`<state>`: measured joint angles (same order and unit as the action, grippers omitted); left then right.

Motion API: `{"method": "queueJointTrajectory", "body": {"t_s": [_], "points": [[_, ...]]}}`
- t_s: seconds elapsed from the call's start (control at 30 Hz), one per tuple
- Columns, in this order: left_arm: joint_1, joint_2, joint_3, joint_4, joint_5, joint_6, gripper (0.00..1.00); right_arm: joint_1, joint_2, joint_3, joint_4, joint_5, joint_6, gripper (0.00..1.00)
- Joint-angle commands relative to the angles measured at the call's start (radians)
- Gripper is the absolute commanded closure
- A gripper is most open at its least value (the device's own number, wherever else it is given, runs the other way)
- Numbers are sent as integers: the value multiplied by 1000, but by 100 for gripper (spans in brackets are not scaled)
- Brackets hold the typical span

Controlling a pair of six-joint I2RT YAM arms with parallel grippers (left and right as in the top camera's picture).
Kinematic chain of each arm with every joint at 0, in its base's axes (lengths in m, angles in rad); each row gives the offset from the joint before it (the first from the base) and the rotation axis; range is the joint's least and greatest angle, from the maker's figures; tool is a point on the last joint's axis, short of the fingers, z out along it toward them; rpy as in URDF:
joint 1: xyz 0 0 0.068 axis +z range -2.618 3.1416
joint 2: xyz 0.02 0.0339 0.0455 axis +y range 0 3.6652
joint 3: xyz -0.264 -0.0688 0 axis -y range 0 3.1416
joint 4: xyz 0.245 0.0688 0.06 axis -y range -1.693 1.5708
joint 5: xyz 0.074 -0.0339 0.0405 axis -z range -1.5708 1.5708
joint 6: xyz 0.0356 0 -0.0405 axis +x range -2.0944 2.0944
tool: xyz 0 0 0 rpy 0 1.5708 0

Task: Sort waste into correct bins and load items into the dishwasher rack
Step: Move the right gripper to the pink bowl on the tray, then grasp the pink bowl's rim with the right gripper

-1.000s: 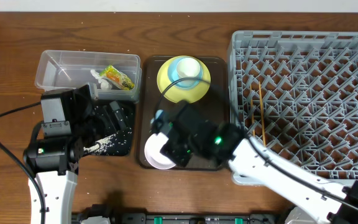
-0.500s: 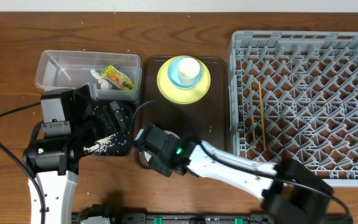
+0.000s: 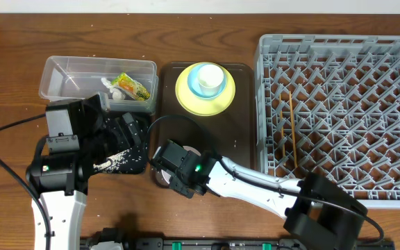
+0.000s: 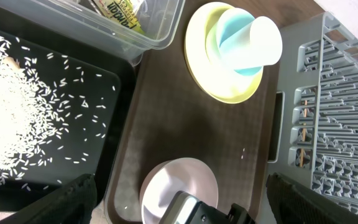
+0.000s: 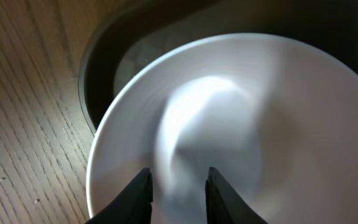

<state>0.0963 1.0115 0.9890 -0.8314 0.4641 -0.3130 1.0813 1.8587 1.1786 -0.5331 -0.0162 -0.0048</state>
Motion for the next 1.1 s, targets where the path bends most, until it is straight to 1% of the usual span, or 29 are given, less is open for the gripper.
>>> {"method": "queueJointTrajectory", "body": {"t_s": [0.0,0.1,0.23,0.4,0.57,0.67,0.8,0.87,1.07], "points": [[5,0,4,0,-5,13,10,3,0,-3,-20,47,1,72],[5,0,4,0,-5,13,10,-8,0,-3,-69,136,22,72],[5,0,4,0,-5,13,10,-32,0,-3,-134,281,111,72],[4,0,4,0,-5,13,10,-86,0,-3,-144,312,162,70],[4,0,4,0,-5,13,10,-179,0,-2,-156,374,266,69],[5,0,4,0,-5,13,10,-227,0,4,-156,295,269,67],[5,0,4,0,-5,13,10,-244,-8,30,-156,78,187,64],[4,0,4,0,-5,13,10,-242,-20,47,-155,5,137,62],[4,0,4,0,-5,13,10,-242,-85,85,-158,-50,120,60]]}}
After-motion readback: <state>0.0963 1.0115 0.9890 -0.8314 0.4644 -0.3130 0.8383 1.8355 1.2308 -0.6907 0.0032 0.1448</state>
